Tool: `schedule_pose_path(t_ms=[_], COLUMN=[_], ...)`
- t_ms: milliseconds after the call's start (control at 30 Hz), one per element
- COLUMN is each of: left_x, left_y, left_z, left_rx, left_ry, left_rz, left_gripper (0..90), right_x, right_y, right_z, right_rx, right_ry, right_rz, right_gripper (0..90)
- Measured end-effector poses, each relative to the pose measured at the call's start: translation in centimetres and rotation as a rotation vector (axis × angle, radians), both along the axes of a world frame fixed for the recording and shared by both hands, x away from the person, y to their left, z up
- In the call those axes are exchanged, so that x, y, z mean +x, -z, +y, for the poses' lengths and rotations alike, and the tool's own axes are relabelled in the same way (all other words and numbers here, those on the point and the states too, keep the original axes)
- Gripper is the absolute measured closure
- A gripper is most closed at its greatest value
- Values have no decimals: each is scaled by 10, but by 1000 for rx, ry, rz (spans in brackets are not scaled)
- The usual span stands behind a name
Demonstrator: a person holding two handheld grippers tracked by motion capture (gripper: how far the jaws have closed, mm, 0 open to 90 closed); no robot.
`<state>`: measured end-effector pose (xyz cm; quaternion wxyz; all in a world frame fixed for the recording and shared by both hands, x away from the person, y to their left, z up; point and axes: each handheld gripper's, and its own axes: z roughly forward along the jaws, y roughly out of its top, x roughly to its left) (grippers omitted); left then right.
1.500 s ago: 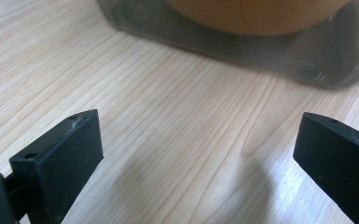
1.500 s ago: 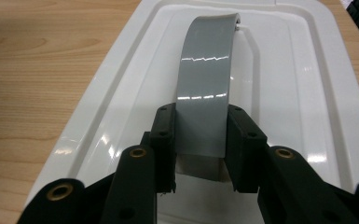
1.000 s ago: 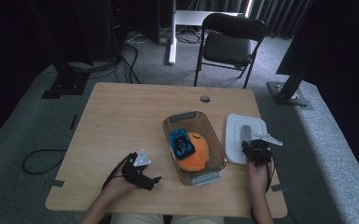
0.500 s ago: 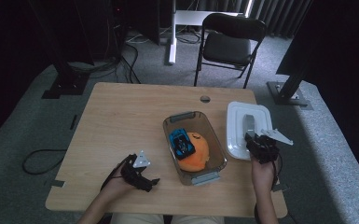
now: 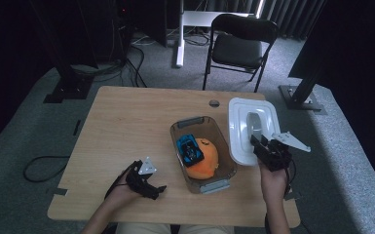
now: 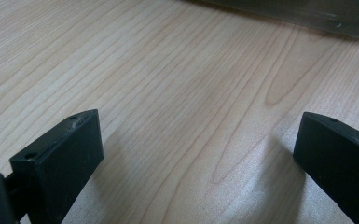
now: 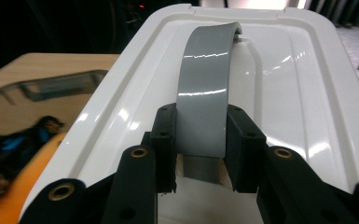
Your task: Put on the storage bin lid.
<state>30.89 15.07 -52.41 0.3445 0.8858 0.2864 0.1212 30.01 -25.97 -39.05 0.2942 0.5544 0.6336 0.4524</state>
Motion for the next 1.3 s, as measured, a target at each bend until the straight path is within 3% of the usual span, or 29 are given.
schedule_pose_path(t_ms=[400,833,1300], left_x=[0,-1,-2], left_y=[0,0,0], left_z=[0,0,0], left_rx=[-2,-2,0], left_ry=[-9,-20,-25], left_rz=[-4,-4,-5], left_gripper=[20,20,20], right_x=[-20,-21,-22], right_y=[-13,-3,5], right_z=[46,87,108], right_rx=[3,-10,-25], right_ry=[-174,-313,-367], right_rz=[-6,31,69], right_gripper=[678,678,678])
